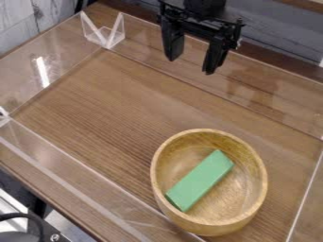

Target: Remove the green block from inside the brown bowl and put it on the table

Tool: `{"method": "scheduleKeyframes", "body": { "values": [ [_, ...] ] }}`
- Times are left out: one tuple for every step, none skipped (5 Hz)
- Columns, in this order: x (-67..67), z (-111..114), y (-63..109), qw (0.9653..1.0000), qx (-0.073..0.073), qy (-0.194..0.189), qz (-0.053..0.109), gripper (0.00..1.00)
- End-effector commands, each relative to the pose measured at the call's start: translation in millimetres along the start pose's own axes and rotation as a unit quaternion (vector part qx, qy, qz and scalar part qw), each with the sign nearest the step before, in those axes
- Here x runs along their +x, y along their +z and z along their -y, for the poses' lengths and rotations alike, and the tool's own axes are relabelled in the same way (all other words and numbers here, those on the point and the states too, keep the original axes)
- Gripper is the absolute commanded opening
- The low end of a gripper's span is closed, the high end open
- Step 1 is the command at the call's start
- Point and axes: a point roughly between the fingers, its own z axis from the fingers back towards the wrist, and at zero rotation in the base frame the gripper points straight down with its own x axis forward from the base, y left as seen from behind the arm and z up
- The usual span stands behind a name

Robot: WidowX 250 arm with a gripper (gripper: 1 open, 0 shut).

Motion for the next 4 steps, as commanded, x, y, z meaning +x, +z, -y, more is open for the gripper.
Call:
{"method": "scheduleKeyframes", "body": {
  "values": [
    [-7.2, 5.8, -6.3, 0.9999, -0.001, -0.012, -0.009, 1.0],
    [-26.6, 24.3, -12.0, 0.9987, -0.001, -0.05, -0.004, 1.0],
    [-39.0, 39.1, -12.5, 0.9959, -0.001, -0.09, 0.004, 1.0],
    [-46.1, 47.9, -14.9, 0.9951, 0.0, -0.099, 0.007, 1.0]
  ]
}}
